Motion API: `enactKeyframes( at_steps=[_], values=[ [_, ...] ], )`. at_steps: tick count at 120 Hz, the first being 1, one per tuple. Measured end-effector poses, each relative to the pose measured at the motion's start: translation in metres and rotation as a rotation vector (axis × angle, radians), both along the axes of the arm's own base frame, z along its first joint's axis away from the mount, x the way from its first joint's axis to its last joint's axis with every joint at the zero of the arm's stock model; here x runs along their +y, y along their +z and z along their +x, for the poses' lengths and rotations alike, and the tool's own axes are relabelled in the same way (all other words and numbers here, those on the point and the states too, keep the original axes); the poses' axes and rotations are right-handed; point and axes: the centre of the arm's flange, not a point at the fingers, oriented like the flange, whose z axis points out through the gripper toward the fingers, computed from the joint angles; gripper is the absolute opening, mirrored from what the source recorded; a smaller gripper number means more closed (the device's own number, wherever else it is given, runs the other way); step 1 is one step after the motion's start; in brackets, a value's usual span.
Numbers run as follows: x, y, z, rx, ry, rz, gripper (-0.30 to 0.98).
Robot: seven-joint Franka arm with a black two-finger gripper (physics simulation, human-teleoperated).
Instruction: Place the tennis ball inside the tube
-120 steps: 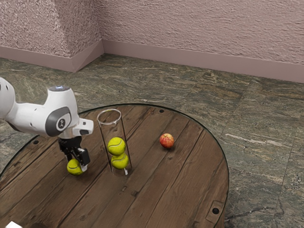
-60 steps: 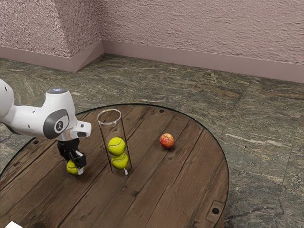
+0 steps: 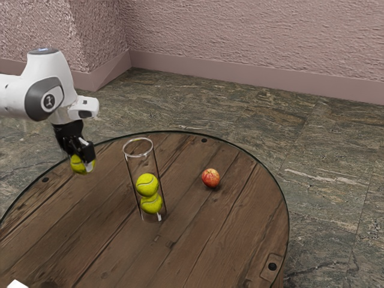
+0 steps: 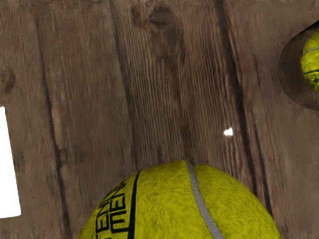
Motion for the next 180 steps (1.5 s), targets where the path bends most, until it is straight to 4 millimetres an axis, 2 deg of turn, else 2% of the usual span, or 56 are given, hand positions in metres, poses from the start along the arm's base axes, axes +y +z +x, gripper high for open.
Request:
enactKeyframes(
  at_steps=[18,36,47,76,98,106,128,156,180],
  values=[
    [-0.02,0.047,0.006,-0.003,-0.023,-0.014,0.16],
    [-0.042,0.084,0.016,-0.001,-0.057,-0.031,0.21],
    [-0.061,0.097,0.029,0.01,-0.096,-0.04,0.22],
    [-0.113,0.098,0.058,0.05,-0.202,-0.069,0.23],
    [-0.148,0.085,0.077,0.071,-0.267,-0.085,0.25],
    [-0.147,0.08,0.079,0.073,-0.267,-0.088,0.26],
    [-0.128,0.077,0.083,0.068,-0.237,-0.091,0.26],
    [-0.146,0.078,0.082,0.063,-0.271,-0.091,0.27],
    [-0.142,0.078,0.082,0.065,-0.265,-0.097,0.46]
  ],
)
